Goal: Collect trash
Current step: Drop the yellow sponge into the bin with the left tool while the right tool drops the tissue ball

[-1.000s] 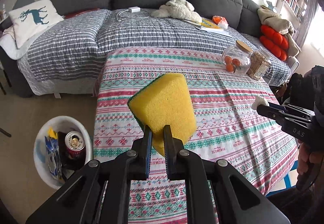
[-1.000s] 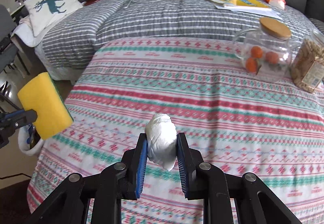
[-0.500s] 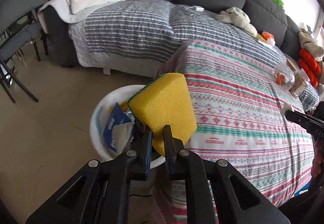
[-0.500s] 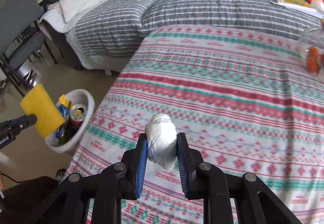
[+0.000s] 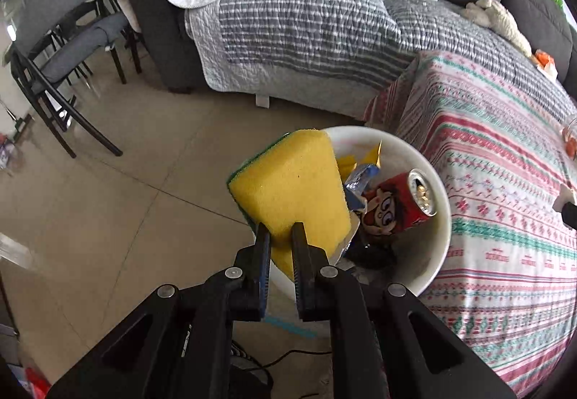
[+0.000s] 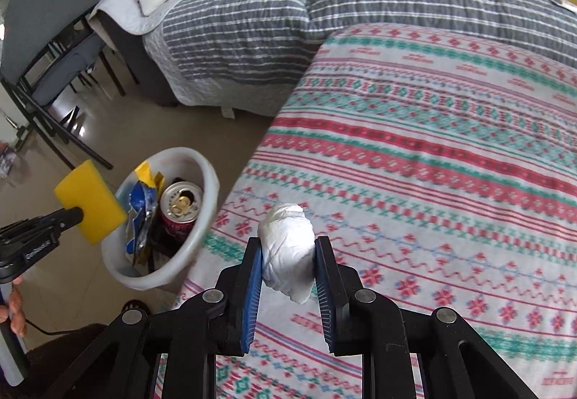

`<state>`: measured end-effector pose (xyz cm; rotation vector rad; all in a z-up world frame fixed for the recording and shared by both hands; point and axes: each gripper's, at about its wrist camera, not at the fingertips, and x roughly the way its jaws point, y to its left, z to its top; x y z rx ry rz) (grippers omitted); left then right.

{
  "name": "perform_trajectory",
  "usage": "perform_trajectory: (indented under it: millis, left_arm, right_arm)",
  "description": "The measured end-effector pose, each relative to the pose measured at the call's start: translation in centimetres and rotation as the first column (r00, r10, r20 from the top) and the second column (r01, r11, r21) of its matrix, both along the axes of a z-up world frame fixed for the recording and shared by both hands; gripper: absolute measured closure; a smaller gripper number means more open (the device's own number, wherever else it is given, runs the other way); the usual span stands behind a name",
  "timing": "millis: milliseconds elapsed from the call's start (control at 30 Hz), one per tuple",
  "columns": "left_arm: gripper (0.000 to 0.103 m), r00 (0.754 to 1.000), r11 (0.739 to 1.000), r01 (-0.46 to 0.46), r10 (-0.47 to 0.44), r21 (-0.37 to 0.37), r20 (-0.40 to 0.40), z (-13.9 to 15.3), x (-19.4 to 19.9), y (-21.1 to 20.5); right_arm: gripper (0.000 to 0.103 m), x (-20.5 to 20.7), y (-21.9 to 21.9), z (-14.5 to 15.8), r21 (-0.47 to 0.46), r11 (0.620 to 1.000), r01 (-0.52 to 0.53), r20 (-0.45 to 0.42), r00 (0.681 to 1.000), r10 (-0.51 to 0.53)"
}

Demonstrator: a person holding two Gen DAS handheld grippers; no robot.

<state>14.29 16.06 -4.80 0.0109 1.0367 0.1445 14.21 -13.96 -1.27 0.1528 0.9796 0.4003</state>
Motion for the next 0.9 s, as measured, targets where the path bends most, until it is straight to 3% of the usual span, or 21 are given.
perform_trajectory:
  millis: [133, 267, 300, 400, 433, 600, 800, 900]
  left_arm:
    - [0.089, 0.999, 0.999, 0.038, -0.038, -0.009, -0.004, -1.7, 0.8, 0.3]
    - [0.084, 0.999, 0.997, 0.033, -0.033, -0.074, 0.002, -1.5, 0.5, 1.3]
    - [0.08, 0.999, 0.994, 0.037, -0.037, -0.103, 0.008, -1.2, 0.3, 1.5]
    - [0.05, 0.998, 0.991, 0.055, -0.054, -0.121, 0.017, -0.5, -0.5, 1.5]
    - [0.044, 0.998, 0.991, 0.063, -0.06, -0.114, 0.024, -0.3, -0.8, 1.4]
    - [0.04, 0.997, 0.99, 0.071, -0.07, -0.124, 0.011, 0.3, -2.3, 2.0]
    - [0.026, 0.999, 0.993, 0.048, -0.048, -0.105, -0.001, 0.4, -3.9, 3.6]
    - [0.024, 0.999, 0.994, 0.041, -0.043, -0.098, -0.011, 0.2, -4.3, 4.3]
  right_arm:
    - [0.078, 0.3, 2.6, -0.7, 0.011, 0.999, -0.04, -0.012, 0.999, 0.04]
    - [0.078, 0.3, 5.2, -1.5, 0.027, 0.996, -0.081, -0.019, 0.996, 0.082]
    - [0.078, 0.4, 5.8, -1.7, 0.032, 0.995, -0.092, -0.022, 0.995, 0.092]
    - [0.077, 0.6, 7.6, -2.3, 0.057, 0.991, -0.119, -0.032, 0.992, 0.121]
    - [0.077, 0.6, 8.2, -2.6, 0.067, 0.989, -0.128, -0.037, 0.991, 0.131]
    - [0.077, 0.8, 11.2, -3.6, 0.077, 0.983, -0.168, -0.047, 0.984, 0.172]
    - [0.076, 1.3, 13.9, -4.6, 0.094, 0.975, -0.199, -0.061, 0.977, 0.206]
    - [0.067, 1.5, 14.6, -5.2, 0.119, 0.973, -0.197, -0.078, 0.975, 0.207]
